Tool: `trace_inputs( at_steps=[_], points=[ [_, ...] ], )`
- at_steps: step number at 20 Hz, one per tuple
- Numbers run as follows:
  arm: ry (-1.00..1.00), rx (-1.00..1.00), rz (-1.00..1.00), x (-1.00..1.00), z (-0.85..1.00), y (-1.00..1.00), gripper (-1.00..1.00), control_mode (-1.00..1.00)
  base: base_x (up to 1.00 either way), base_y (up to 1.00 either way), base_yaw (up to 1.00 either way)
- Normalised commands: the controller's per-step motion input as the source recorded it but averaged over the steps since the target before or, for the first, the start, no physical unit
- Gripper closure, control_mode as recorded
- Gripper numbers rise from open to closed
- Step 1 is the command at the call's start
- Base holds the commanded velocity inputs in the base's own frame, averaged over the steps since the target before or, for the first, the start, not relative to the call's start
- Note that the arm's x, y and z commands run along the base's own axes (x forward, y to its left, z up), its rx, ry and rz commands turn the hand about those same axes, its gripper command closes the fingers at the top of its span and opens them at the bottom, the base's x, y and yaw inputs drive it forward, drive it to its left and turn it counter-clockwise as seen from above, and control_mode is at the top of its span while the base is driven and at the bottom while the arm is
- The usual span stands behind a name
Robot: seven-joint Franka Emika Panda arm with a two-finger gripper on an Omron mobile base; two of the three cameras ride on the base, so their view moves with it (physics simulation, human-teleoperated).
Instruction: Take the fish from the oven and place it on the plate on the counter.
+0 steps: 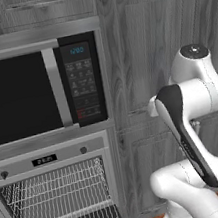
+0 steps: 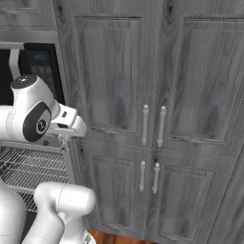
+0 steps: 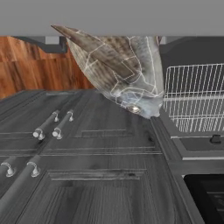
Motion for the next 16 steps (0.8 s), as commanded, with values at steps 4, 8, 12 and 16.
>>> trace_inputs(
  at_steps=[4,8,12,16],
  points=[
    [0.0,0.0,0.0,0.0,0.0,0.0,1.0,-1.0,0.0,0.0,0.0],
    [0.0,0.0,0.0,0.0,0.0,0.0,1.0,-1.0,0.0,0.0,0.0],
    [0.0,0.0,0.0,-0.14,-0.06,0.0,1.0,-1.0,0.0,0.0,0.0],
    [0.0,0.0,0.0,-0.07,-0.03,-0.03,1.0,1.0,-0.39,-0.29,0.0]
  ],
)
